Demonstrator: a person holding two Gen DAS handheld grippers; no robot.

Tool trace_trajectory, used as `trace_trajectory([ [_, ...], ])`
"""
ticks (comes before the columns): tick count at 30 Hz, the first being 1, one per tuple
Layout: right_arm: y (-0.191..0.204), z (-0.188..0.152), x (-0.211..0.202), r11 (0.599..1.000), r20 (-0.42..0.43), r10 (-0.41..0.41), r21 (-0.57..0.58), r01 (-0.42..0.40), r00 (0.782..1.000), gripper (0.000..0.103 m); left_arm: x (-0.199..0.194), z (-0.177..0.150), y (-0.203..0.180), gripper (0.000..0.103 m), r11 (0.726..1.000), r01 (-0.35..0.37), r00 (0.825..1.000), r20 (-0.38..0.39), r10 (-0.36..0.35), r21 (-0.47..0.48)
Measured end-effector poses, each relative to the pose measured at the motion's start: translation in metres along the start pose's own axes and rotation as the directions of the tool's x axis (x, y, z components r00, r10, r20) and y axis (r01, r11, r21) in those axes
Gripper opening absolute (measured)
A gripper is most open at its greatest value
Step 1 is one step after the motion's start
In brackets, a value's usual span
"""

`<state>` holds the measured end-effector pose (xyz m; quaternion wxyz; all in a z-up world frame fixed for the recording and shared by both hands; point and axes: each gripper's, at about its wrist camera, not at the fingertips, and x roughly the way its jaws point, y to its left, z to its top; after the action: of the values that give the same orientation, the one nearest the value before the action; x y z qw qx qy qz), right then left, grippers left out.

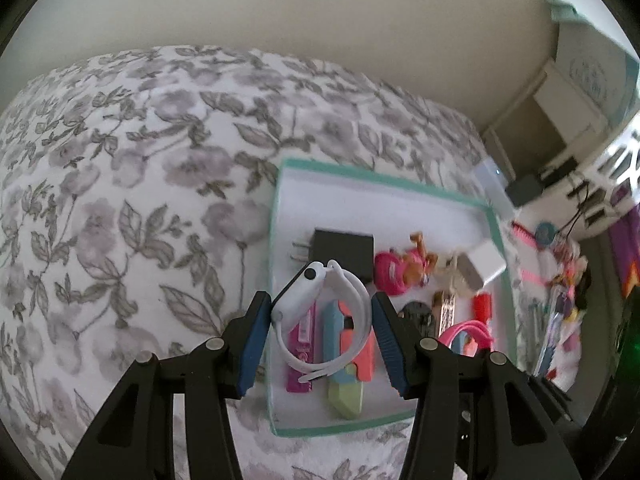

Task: Organize rigid objects
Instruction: 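Carry the white band and pink band over the tray with both grippers, then lower both bands into the tray and open both grippers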

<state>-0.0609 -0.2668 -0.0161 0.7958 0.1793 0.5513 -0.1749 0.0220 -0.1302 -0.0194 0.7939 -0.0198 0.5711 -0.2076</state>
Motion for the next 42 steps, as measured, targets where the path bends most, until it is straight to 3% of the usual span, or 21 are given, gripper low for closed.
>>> trace_trajectory([
  [13, -0.02, -0.011, 0.026, 0.999, -0.069, -0.015, 0.04, 0.018, 0.998, 0.071, 0.027, -0.017, -0.005, 0.054, 0.999, -0.036, 0.997, -0.063, 0.039, 0.041],
  [16, -0.021, -0.013, 0.031, 0.999, -0.076, -0.011, 0.051, 0.014, 0.997, 0.071, 0.027, -0.019, 0.002, 0.061, 0.999, -0.034, 0.997, -0.062, 0.035, 0.023],
  [24, -0.022, -0.016, 0.032, 0.999, -0.064, -0.009, 0.053, 0.012, 0.998, 0.073, 0.013, -0.024, 0.012, 0.068, 1.0, -0.016, 0.999, -0.028, 0.016, -0.005],
  [27, -0.017, -0.019, 0.029, 0.999, -0.051, -0.016, 0.028, 0.017, 0.999, 0.082, 0.005, -0.026, 0.019, 0.07, 0.998, -0.062, 0.998, 0.001, 0.062, -0.009],
  [30, -0.013, -0.021, 0.025, 1.0, -0.031, -0.019, 0.006, 0.02, 0.999, 0.086, 0.0, -0.028, 0.03, 0.08, 0.993, -0.12, 0.993, 0.018, 0.12, -0.021],
  [35, -0.005, -0.024, 0.022, 0.999, -0.003, -0.032, -0.028, 0.032, 0.999, 0.101, -0.007, -0.032, 0.045, 0.093, 0.972, -0.233, 0.971, 0.058, 0.234, -0.017],
  [42, 0.004, -0.03, 0.014, 0.998, 0.039, -0.032, -0.06, 0.035, 0.999, 0.103, -0.014, -0.038, 0.063, 0.094, 0.962, -0.269, 0.96, 0.075, 0.271, -0.041],
])
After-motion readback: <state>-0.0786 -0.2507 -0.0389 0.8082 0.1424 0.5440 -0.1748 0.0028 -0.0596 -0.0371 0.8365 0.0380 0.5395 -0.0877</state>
